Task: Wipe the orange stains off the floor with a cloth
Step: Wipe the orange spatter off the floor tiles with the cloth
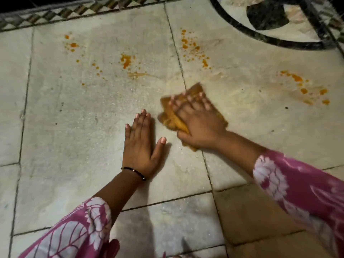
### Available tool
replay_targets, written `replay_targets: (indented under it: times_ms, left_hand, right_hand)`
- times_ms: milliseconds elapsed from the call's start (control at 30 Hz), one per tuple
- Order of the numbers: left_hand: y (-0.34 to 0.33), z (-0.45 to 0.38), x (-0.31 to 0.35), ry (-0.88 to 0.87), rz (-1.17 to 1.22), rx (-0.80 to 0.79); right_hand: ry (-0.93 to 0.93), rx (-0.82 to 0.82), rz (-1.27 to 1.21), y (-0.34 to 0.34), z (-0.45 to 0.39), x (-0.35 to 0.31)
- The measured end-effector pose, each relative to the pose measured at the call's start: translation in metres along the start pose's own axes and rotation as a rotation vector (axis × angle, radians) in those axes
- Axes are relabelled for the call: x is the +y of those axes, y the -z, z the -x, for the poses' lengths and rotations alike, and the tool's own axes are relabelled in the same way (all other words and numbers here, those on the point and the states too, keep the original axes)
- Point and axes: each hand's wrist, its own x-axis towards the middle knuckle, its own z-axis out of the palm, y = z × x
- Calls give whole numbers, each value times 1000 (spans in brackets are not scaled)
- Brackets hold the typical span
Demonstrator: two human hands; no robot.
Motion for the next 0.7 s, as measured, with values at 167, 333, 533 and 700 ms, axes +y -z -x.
replay_targets:
  times_ms: [167, 333, 533, 700]
  left_hand:
    - [6, -4, 9, -24, 83, -25]
    - [5, -10, 45, -252, 85, -164]
    - [5, -10, 73, -417, 6, -299]
    - [-12, -33, 61, -122, 8, -212]
  right_hand:
    - [20, 49, 11, -27, 114, 7]
    - [-430, 141, -96, -29, 174, 62]
    - [-691, 133, -121, -10, 85, 52]
    - [-323, 107, -86, -25, 126, 14]
